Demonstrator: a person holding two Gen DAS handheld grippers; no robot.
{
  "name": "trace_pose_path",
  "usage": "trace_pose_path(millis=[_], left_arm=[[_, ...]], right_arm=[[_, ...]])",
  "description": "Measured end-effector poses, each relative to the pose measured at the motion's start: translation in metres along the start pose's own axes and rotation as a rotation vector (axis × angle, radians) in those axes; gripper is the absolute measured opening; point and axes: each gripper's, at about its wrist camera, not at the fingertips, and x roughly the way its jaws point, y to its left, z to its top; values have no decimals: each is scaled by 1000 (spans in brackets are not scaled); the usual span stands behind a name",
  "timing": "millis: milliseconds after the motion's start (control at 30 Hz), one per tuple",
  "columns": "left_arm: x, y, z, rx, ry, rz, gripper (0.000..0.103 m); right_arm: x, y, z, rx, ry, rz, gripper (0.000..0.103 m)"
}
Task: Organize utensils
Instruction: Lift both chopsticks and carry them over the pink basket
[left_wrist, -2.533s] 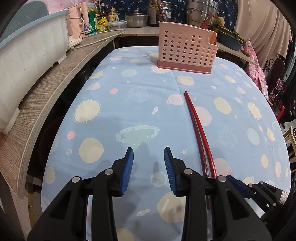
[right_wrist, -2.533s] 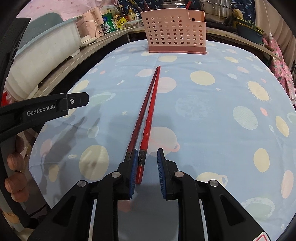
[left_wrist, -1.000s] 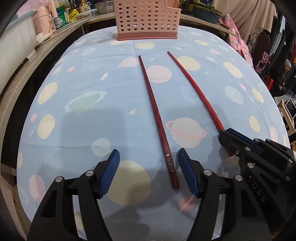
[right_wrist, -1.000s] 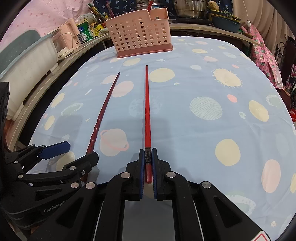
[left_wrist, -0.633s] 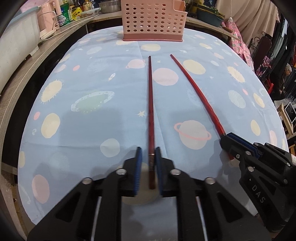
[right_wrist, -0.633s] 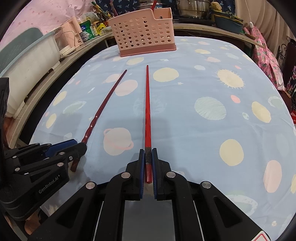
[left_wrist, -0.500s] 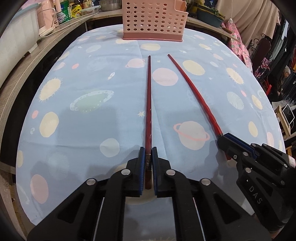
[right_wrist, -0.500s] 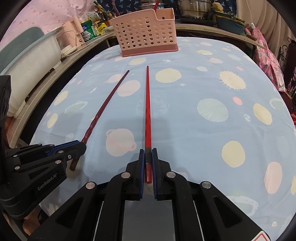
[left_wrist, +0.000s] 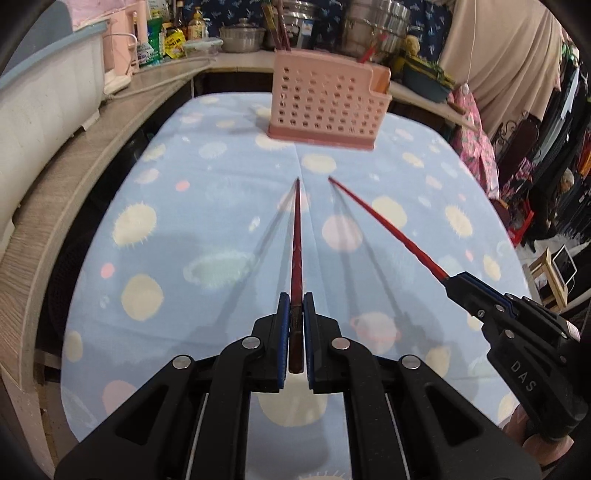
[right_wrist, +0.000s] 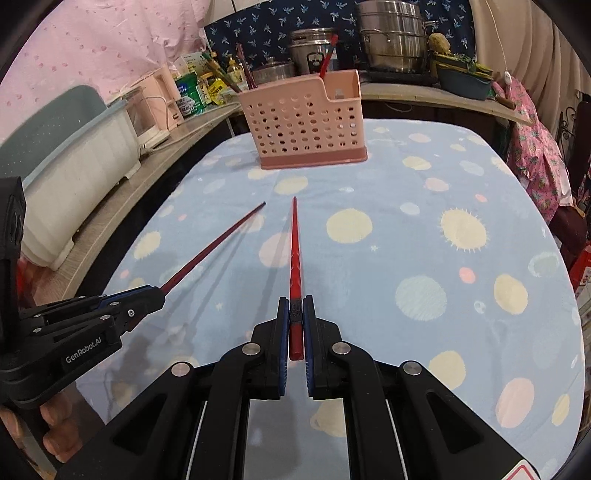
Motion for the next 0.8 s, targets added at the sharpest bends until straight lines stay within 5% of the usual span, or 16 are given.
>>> trace_pose_path(millis=[433, 800], left_arm=[[-50, 11, 92, -20, -211, 5, 7], [-46, 8, 144, -29, -257, -6, 7]], right_arm=[[-30, 0, 98, 4, -179, 43, 7], [-26, 4, 152, 26, -247, 71, 7]])
